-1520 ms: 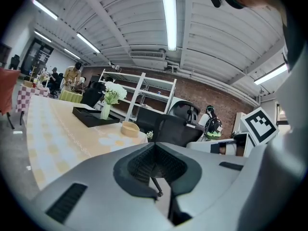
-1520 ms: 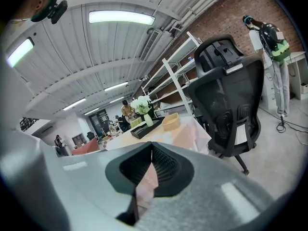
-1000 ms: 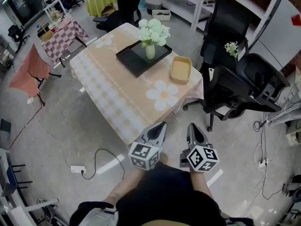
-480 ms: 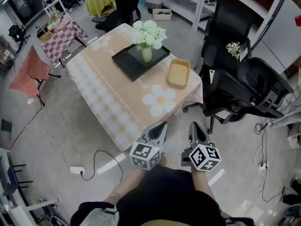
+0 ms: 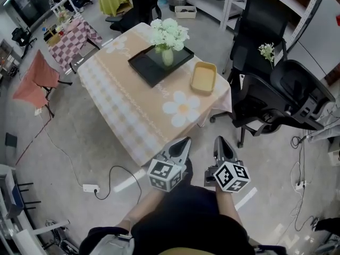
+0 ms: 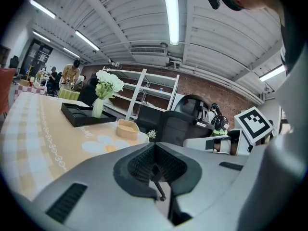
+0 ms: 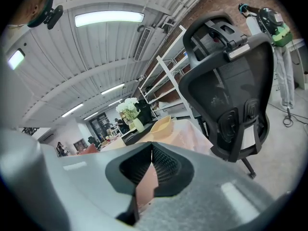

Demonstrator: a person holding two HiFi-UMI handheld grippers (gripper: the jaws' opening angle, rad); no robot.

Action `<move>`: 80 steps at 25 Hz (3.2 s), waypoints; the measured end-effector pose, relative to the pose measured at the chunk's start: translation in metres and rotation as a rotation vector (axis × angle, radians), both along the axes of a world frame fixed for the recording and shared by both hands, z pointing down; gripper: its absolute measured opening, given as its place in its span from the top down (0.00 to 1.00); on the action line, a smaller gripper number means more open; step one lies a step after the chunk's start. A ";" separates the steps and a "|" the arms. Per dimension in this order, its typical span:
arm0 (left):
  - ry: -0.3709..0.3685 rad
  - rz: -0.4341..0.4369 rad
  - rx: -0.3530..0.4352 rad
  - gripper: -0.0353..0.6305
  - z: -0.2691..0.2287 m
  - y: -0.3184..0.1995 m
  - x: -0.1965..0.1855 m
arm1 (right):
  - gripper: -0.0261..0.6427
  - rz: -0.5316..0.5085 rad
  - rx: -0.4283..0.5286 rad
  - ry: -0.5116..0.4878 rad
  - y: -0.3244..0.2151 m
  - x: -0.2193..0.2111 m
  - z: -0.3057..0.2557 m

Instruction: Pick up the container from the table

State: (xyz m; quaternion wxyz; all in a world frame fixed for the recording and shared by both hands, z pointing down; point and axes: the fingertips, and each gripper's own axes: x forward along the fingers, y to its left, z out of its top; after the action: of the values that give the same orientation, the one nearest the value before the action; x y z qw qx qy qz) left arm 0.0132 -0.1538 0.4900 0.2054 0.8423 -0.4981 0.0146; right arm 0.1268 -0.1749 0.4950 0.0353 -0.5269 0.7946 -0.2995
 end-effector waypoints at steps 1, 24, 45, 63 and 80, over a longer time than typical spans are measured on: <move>-0.001 0.003 -0.005 0.93 0.001 0.002 0.001 | 0.95 0.001 -0.002 -0.004 0.002 0.000 0.000; -0.008 -0.029 -0.009 0.93 0.001 -0.082 0.008 | 0.95 0.004 -0.037 0.007 -0.074 0.016 0.009; 0.004 -0.155 -0.002 0.93 -0.013 -0.191 -0.005 | 0.95 -0.118 -0.067 0.042 -0.190 0.003 0.008; 0.011 -0.279 -0.033 0.93 -0.002 -0.251 -0.031 | 0.95 -0.198 -0.106 0.074 -0.263 -0.012 0.025; 0.005 -0.343 -0.088 0.93 0.021 -0.272 -0.046 | 0.85 -0.204 -0.175 0.077 -0.304 -0.017 0.046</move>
State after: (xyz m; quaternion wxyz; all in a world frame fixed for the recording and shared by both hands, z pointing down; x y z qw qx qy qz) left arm -0.0325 -0.4257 0.5115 0.2428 0.7353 -0.6327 -0.0007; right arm 0.1094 -0.4791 0.5409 -0.0720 -0.4557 0.8156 -0.3492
